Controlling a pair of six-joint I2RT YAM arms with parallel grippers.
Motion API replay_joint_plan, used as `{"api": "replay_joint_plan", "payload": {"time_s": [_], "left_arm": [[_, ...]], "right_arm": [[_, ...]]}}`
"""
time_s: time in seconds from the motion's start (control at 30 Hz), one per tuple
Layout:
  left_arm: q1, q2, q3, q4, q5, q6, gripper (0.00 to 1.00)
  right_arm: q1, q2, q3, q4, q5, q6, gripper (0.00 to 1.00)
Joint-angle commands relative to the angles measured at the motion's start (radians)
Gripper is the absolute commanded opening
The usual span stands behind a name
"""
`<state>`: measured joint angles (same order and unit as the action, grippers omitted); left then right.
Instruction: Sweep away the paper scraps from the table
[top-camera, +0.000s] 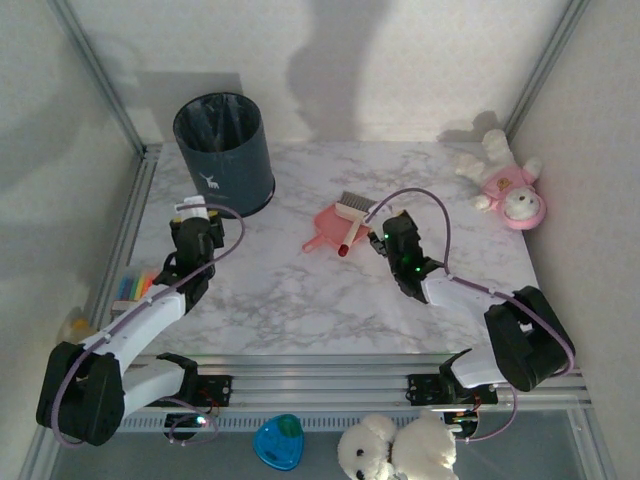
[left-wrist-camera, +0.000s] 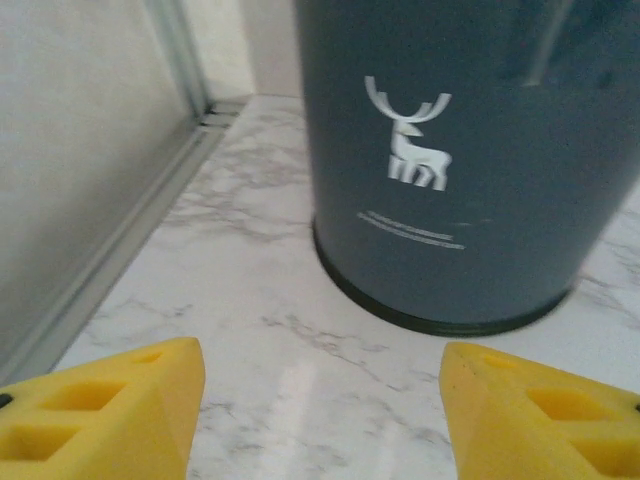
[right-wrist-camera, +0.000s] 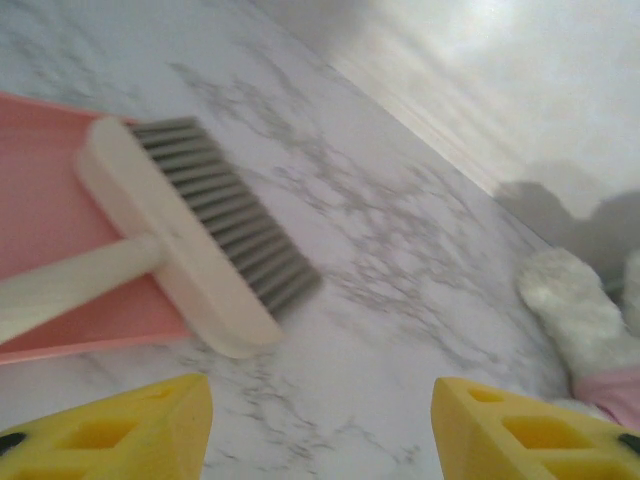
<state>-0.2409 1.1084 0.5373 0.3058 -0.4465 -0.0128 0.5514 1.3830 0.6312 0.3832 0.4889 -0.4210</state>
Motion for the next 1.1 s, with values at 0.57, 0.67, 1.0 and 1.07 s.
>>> {"api": "replay_joint_plan", "payload": {"time_s": [0.57,0.67,1.0,1.07], "left_arm": [[0.279,0.077,-0.263,0.516,0.099,-0.035,0.66],[0.317,0.111,-0.28,0.555,0.176,-0.044,0.67],[0.385,0.191,-0.319,0.718,0.454,-0.067,0.72],[0.397,0.208,-0.324,0.759,0.521,-0.083,0.73]], "right_arm": [[-0.348,-0.082,-0.125,0.123,-0.084,0.325,0.65],[-0.391,-0.076,-0.142,0.156,-0.144,0.353,0.66],[-0.509,-0.102,-0.142,0.135,-0.306,0.42,0.7],[-0.536,-0.099,-0.133,0.121,-0.344,0.437,0.7]]}}
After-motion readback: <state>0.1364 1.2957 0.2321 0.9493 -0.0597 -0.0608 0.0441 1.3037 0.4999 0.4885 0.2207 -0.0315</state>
